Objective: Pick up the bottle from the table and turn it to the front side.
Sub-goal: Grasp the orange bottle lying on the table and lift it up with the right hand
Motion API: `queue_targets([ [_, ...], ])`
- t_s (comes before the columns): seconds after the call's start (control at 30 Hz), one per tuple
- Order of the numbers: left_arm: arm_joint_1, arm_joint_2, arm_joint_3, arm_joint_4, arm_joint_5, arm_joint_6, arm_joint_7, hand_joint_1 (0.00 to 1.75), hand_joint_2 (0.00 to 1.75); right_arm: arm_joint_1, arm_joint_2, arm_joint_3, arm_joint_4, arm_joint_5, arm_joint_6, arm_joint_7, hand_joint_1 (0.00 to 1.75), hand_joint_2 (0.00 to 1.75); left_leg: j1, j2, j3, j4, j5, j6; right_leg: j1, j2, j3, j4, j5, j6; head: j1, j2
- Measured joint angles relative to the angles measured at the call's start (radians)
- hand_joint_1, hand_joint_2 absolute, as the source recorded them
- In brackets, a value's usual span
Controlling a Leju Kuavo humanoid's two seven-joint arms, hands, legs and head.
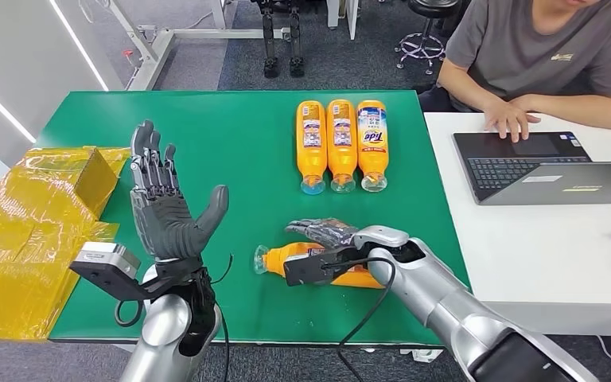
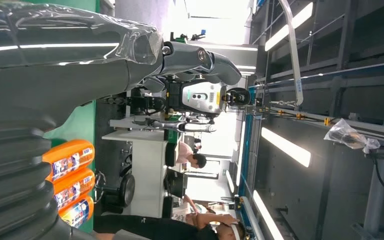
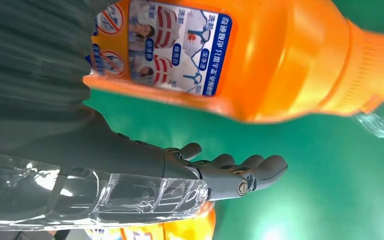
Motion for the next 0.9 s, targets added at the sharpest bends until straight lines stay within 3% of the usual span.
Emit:
queue_targets([
  [0.4, 0.0, -0.008, 0.005, 0.005, -0.002, -0.005, 0.0, 0.0, 1.75, -0.004, -0.008, 0.06, 0.028, 0.017, 0.001, 0.045, 0.0, 1.75, 0.0, 0.0, 0.001, 0.0, 0.0, 0.0, 0.0, 0.0, 0.0, 0.0, 0.0, 0.0, 0.0, 0.0],
  [0.9, 0.026, -0.008, 0.009, 0.006, -0.021, 0.009, 0.0, 0.0, 1.75, 0.009, -0.129, 0.108, -0.048, 0.107, -0.107, 0.291, 0.0, 1.75, 0.0, 0.0, 0.001, 0.001, 0.0, 0.001, 0.0, 0.0, 0.002, -0.001, 0.0, 0.001, 0.0, 0.0],
])
